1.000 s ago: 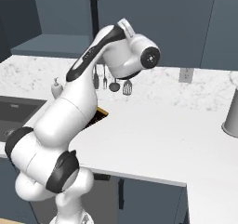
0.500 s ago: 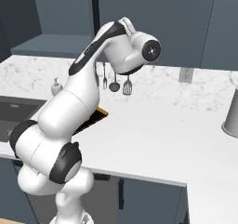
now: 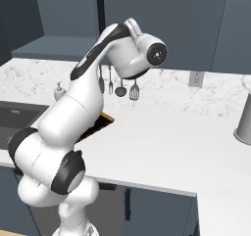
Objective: Pick the kettle from the counter and place it on the tray. Then pick the mug from the cabinet and place it on the tray. Then close the cabinet doors.
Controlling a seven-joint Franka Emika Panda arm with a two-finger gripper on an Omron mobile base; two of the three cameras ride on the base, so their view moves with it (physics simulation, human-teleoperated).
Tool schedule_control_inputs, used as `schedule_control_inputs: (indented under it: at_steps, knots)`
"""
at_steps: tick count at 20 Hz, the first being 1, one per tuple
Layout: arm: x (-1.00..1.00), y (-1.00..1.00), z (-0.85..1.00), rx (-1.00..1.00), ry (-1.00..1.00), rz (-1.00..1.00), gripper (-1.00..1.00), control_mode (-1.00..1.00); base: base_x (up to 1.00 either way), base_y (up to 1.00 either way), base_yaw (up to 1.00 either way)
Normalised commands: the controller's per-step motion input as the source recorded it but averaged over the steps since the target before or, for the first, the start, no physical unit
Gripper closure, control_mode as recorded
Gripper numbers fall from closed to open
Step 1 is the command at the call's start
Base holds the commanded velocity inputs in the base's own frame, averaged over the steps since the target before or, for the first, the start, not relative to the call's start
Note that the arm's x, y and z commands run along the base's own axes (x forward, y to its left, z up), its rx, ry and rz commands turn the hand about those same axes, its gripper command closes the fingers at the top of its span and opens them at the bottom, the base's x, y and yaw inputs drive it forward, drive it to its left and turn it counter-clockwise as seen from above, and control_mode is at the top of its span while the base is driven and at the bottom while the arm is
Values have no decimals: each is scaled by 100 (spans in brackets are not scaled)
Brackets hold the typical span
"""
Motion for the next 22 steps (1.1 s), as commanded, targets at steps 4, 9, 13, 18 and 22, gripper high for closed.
schedule_control_inputs:
  at_steps: [4,9,13,18,22]
  knots:
    - [20,7,-29,0,0,0,100,-100,0,0,0]
    - [-35,1,-4,-3,3,0,100,-100,0,0,0]
    - [-78,3,0,-1,19,0,100,-100,0,0,0]
    - [-98,30,0,0,14,-7,100,-100,0,0,0]
    - [-100,57,-2,-2,0,-9,100,-100,0,0,0]
